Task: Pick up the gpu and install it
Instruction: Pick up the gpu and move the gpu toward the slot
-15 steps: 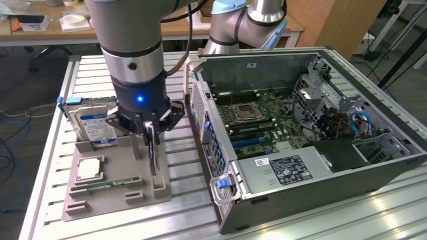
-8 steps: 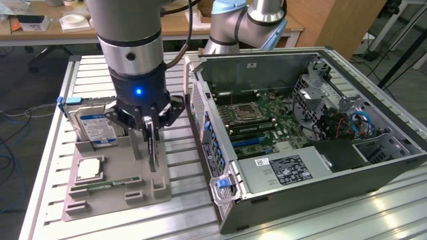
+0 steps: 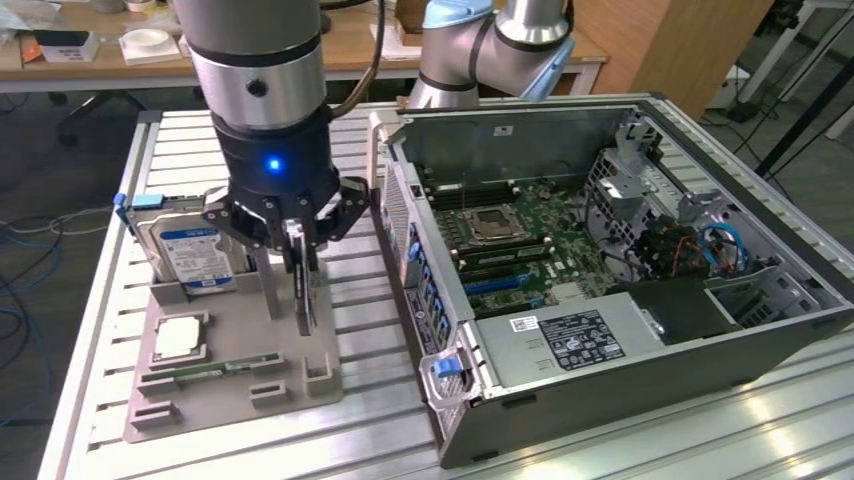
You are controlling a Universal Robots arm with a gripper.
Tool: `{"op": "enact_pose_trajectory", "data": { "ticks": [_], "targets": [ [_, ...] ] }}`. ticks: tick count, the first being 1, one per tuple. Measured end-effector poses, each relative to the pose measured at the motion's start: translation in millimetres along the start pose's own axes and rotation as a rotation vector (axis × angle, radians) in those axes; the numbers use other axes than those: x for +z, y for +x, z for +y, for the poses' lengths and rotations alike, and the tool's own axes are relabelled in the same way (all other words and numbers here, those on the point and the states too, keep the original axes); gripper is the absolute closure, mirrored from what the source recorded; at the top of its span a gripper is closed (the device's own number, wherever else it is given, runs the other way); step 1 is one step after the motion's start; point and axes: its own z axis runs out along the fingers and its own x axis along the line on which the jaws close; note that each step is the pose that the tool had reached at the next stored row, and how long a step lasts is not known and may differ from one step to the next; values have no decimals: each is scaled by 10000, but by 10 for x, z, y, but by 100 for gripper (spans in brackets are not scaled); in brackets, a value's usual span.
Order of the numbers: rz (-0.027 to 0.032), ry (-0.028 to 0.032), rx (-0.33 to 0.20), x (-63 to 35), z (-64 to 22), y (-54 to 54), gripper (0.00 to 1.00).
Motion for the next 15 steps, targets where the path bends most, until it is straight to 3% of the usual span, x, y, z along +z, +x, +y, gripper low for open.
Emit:
{"op": "enact_pose_trajectory", "data": {
  "ticks": [15],
  "targets": [
    [-1,-1,0,-256,12,-7,74]
  ]
}}
